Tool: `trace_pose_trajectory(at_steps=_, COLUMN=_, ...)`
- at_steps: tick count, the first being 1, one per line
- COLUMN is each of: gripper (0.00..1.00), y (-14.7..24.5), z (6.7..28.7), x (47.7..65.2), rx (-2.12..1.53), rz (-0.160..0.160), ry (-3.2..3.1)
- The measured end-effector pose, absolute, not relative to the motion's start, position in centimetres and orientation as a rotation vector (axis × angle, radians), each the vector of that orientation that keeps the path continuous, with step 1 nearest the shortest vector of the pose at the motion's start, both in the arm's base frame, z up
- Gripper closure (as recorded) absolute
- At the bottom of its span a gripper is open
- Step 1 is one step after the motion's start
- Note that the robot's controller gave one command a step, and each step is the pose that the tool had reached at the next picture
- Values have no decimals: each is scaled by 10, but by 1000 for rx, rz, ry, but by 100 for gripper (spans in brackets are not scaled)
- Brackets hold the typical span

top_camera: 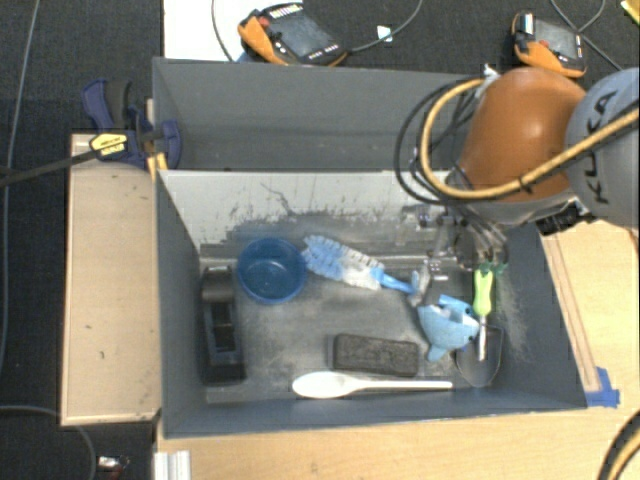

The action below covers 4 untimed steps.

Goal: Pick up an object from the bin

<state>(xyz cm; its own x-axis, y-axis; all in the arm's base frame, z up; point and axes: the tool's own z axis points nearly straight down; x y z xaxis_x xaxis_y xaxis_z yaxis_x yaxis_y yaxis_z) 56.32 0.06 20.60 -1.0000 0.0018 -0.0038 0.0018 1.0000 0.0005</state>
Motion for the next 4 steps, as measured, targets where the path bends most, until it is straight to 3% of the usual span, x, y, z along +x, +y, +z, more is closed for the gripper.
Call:
trace_pose_trajectory(at_steps=1, gripper=0, y=0, z=121, x=512, rx=-118, rz=0, ry=3134)
trace_pose_trajectory(at_steps=2, gripper=0, y=8, z=86, x=502, rx=-158, rz=0, ry=3124)
trace_pose_trajectory(at_steps=3, gripper=0, y=20, z=76, x=492, rx=126, rz=0, ry=3141)
trace_pose_trajectory(at_steps=4, gripper=0, y=16, z=76, x=499, rx=-71, rz=1, ry=3126)
